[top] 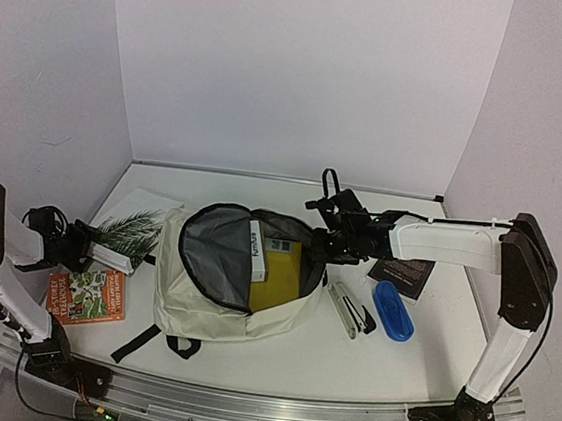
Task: Pack the student bag
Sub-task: Pick up the book from the center of the board.
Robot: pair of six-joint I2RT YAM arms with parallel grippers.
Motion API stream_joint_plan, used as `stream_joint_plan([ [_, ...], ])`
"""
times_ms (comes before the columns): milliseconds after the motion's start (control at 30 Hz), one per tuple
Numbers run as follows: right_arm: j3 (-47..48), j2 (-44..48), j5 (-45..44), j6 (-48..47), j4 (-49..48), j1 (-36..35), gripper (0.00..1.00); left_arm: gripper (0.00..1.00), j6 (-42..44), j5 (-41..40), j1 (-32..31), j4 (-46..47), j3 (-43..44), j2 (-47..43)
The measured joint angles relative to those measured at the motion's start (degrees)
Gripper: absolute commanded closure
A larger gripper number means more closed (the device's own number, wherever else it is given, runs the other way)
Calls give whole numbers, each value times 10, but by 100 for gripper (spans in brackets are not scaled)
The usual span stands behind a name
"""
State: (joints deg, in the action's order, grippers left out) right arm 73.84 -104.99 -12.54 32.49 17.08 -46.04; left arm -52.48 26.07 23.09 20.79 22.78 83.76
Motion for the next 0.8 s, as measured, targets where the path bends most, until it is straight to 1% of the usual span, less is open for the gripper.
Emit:
stream_joint_plan([
  [100,0,0,0,-1,0,0,89,33,0,14,0,45,-2,31],
  [233,0,0,0,-1,0,0,89,45,-7,36,0,112,-13,68],
  [300,0,0,0,-1,0,0,89,50,-12,45,1,136,-17,77],
  [433,1,0,0,-1,0,0,89,56,-15,63,3,170,-20,73],
  [600,1,0,0,-1,0,0,89,62,-9,68,3,166,-34,18],
  [800,3,0,0,-1,0,0,88,63,5,67,2,108,-35,-110],
])
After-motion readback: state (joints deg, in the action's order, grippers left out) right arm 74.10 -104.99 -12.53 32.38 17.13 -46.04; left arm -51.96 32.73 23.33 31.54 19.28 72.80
